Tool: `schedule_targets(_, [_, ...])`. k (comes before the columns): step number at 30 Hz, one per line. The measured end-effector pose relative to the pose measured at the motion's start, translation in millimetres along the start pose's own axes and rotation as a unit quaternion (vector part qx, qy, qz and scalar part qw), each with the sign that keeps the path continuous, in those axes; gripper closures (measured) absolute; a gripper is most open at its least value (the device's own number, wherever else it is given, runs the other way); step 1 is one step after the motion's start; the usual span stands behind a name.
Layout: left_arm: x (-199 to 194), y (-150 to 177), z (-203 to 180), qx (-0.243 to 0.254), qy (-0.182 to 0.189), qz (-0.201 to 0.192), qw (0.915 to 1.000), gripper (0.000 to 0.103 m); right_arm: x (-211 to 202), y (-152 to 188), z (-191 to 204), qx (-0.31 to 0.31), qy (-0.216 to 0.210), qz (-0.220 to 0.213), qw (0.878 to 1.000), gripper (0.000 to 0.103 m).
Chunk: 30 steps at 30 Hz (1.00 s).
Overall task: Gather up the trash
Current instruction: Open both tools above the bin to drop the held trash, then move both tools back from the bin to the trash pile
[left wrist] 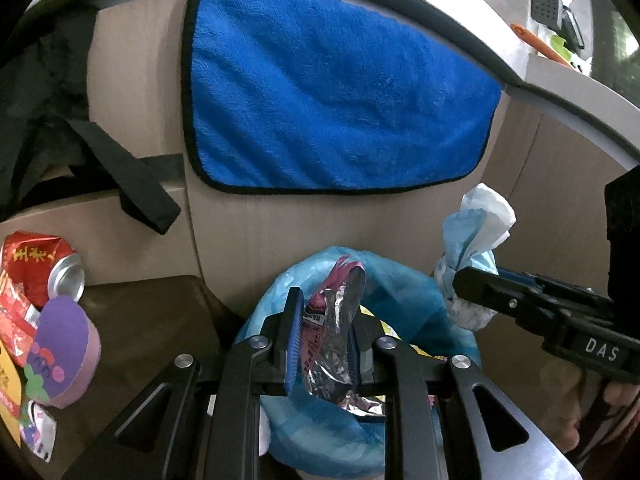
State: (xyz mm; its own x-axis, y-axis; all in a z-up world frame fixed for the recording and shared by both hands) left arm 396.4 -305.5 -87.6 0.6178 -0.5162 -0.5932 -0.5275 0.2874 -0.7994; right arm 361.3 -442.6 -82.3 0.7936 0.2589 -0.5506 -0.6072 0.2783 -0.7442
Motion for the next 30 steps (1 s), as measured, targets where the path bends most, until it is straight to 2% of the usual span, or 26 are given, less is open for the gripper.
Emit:
schedule_targets(1, [0.2,-0.4,0.5,-0.002,0.008,-0.002,1.0,0.076,-0.6,-0.9,-1.4,0.003,-0.001,-0.003,1.0,0.069])
schedule_targets(2, [0.6,-0.9,0.8,-0.004,0.015,-0.002,0.9999,0.067,-1.6,-1.6,-3.1,0.009,0.0,-0.006,1.0,0.065])
schedule_targets(3, [0.4,-1.5,1.7,-0.008,0.022,0.0,0.9997,0.06,-2.6,-2.3,-4.9,0.016,-0.003,-0.009,1.0,0.057])
schedule_targets(4, [-0.6,-2.6,3.3,-0.015,0.03,0.0,0.9994,0.048,-2.8,-3.6,-6.1,0.022,-0.007,-0.011,1.0,0.053])
schedule_targets(5, [-1.7,-3.6,4.7,-0.021,0.036,-0.001,0.9991,0.044,-4.1,-4.6,-7.5,0.031,-0.012,-0.015,0.999,0.049])
schedule_targets(11, [-19.6,-12.4,16.7,-0.037,0.029,-0.012,0.9988,0.043,-15.7,-6.0,-9.5,0.041,-0.005,-0.025,0.999,0.049])
schedule_targets(15, [-45.5,-17.3,33.1,-0.052,0.012,-0.03,0.9981,0.043,-26.9,-4.6,-2.2,0.028,0.007,-0.032,0.999,0.049])
schedule_targets(20, [-90.3,-10.2,72.0,-0.082,-0.038,-0.055,0.9944,0.043,-40.2,-0.8,19.8,0.003,0.014,-0.043,0.999,0.049])
schedule_targets(24, [-130.7,10.5,105.1,-0.089,-0.103,-0.07,0.9883,0.043,-39.7,8.0,51.5,-0.029,0.01,-0.044,0.999,0.049])
schedule_targets(30, [-171.7,54.1,146.8,-0.098,-0.142,-0.064,0.9829,0.043,-9.5,37.0,104.4,-0.095,0.011,-0.02,0.995,0.049])
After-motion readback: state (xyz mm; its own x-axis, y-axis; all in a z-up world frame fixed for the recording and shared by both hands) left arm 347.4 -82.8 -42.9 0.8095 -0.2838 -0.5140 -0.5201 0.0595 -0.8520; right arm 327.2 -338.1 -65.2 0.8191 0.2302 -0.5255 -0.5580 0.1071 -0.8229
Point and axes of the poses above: each gripper's, at about its wrist camera, not at the fingertips, and x roughly the way its jaws point, z to its left, y to its underside, the point moved 6 cm from there along x, roughly the way its jaws point, and after that the axes turned 5 degrees about x, right-handed, at the moved point
